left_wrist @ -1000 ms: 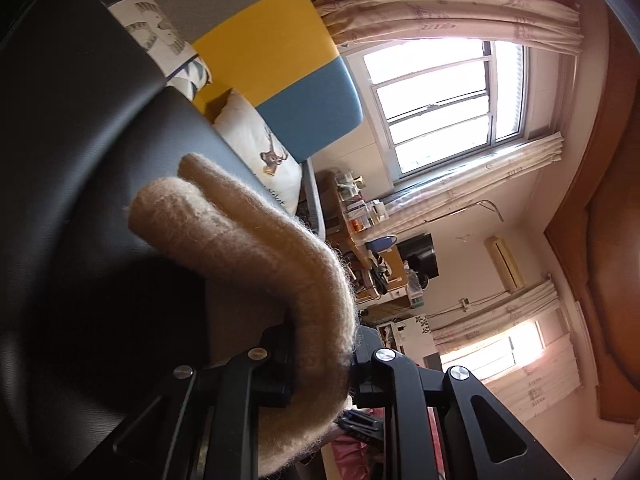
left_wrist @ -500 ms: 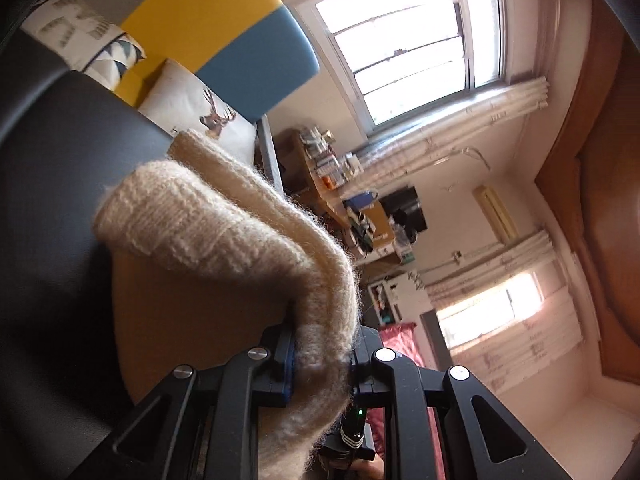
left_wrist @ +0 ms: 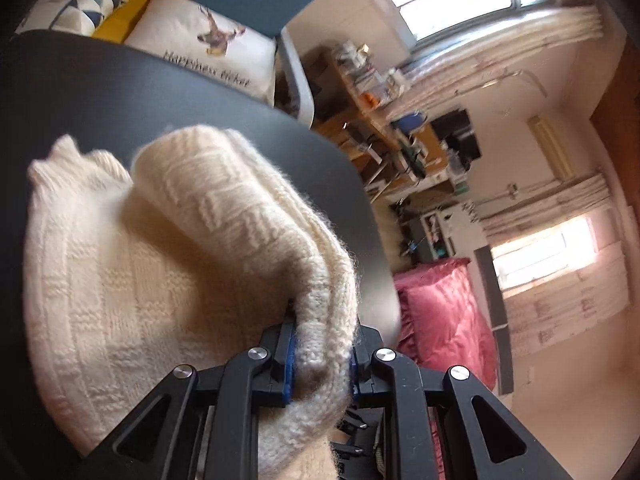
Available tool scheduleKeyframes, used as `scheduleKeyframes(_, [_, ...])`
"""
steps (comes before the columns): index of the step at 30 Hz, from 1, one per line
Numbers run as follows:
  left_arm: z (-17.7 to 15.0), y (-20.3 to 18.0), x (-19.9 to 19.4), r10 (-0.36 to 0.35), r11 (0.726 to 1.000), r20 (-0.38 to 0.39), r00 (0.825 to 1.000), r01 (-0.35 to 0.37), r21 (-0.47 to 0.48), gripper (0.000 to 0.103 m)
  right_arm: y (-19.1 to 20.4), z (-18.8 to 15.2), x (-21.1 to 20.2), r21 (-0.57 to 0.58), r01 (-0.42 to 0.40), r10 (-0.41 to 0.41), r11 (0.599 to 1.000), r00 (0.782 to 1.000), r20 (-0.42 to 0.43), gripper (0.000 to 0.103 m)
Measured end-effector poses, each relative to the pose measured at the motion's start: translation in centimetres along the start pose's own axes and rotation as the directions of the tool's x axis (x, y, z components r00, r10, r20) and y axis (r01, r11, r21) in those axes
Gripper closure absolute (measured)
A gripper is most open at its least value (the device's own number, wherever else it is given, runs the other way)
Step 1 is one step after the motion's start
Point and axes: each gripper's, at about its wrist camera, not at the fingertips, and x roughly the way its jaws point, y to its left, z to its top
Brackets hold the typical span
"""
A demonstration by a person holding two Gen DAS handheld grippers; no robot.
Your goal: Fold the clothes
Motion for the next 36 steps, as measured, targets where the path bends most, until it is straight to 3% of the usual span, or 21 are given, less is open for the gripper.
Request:
scheduleKeyframes(3, [-1.1, -0.6, 2.7, 0.064, 0.998, -0.071, 0.995, -0.063, 0.019, 0.083, -0.6, -0.2, -0.1, 0.036, -0.038, 0.038, 0.999, 0.999, 0.013, 0.081])
scheduleKeyframes(5, [-1.6, -0.4, 3.8, 0.086, 0.996, -0.117, 0.989, -0.087, -0.003, 0.075, -1.0, -0.4, -0.3, 0.062, -0.067, 0.065, 0.996, 0.998, 0.026, 0.081])
scheduleKeyframes(8, [-2.0, -0.4, 3.3, 0.043, 0.997, -0.138, 0.989, -0.050, -0.053, 0.067, -1.7, -0.9, -0.4, 0.101, -0.110, 0.105, 0.989, 0.993, 0.051, 0.081])
scheduleKeyframes(10, [-1.7, -0.9, 1.5, -0.017, 0.998, -0.115, 0.993, 0.010, -0.066, 0.065, -2.1, -1.1, -0.5, 0.129, -0.140, 0.132, 0.982, 0.989, 0.069, 0.082])
scheduleKeyframes(14, [-0.5, -2.0, -4.0, -0.108, 0.994, -0.029, 0.994, 0.108, -0.014, 0.049, -3.1, -2.0, -1.0, 0.196, -0.202, 0.179, 0.960, 0.975, 0.129, 0.082])
scheduleKeyframes(16, [-0.7, -1.4, -7.5, -0.087, 0.995, 0.027, 0.996, 0.086, 0.050, 0.044, -3.1, -2.7, -1.8, 0.217, -0.203, 0.170, 0.955, 0.972, 0.164, 0.082])
scheduleKeyframes(18, [-2.1, -0.4, -10.2, -0.020, 0.989, 0.072, 0.997, 0.009, 0.146, 0.044, -2.4, -3.3, -3.1, 0.201, -0.163, 0.123, 0.966, 0.972, 0.201, 0.082])
scheduleKeyframes(19, [-3.4, 0.1, -11.3, 0.039, 0.973, 0.096, 0.995, -0.060, 0.223, 0.044, -1.6, -3.5, -4.0, 0.171, -0.127, 0.088, 0.977, 0.972, 0.220, 0.080])
scheduleKeyframes(21, [-6.3, 1.1, -12.3, 0.146, 0.913, 0.117, 0.982, -0.179, 0.367, 0.044, 0.1, -3.7, -6.3, 0.089, -0.089, 0.064, 0.992, 0.966, 0.251, 0.077])
scheduleKeyframes(24, [-11.3, 3.3, -11.9, 0.220, 0.828, 0.093, 0.971, -0.237, 0.508, 0.044, 2.1, -3.2, -10.6, -0.038, -0.062, 0.071, 0.997, 0.954, 0.291, 0.076])
scheduleKeyframes(26, [-13.5, 4.0, -11.4, 0.233, 0.791, 0.083, 0.969, -0.239, 0.564, 0.044, 3.4, -2.9, -13.7, -0.132, -0.062, 0.097, 0.989, 0.956, 0.276, 0.072])
scheduleKeyframes(29, [-15.8, 3.7, -10.0, 0.207, 0.745, 0.057, 0.977, -0.195, 0.638, 0.044, 5.9, -0.3, -15.0, -0.270, -0.035, 0.093, 0.962, 0.974, 0.206, 0.071])
scheduleKeyframes(33, [-17.0, 2.6, -7.2, 0.238, 0.665, 0.077, 0.968, -0.220, 0.714, 0.044, 8.3, 3.7, -13.2, -0.399, -0.065, 0.088, 0.915, 0.995, 0.039, 0.070])
scheduleKeyframes(36, [-16.3, 3.2, -5.8, 0.247, 0.677, 0.058, 0.967, -0.215, 0.704, 0.044, 8.7, 6.7, -10.3, -0.403, -0.093, 0.059, 0.910, 0.994, -0.097, 0.070])
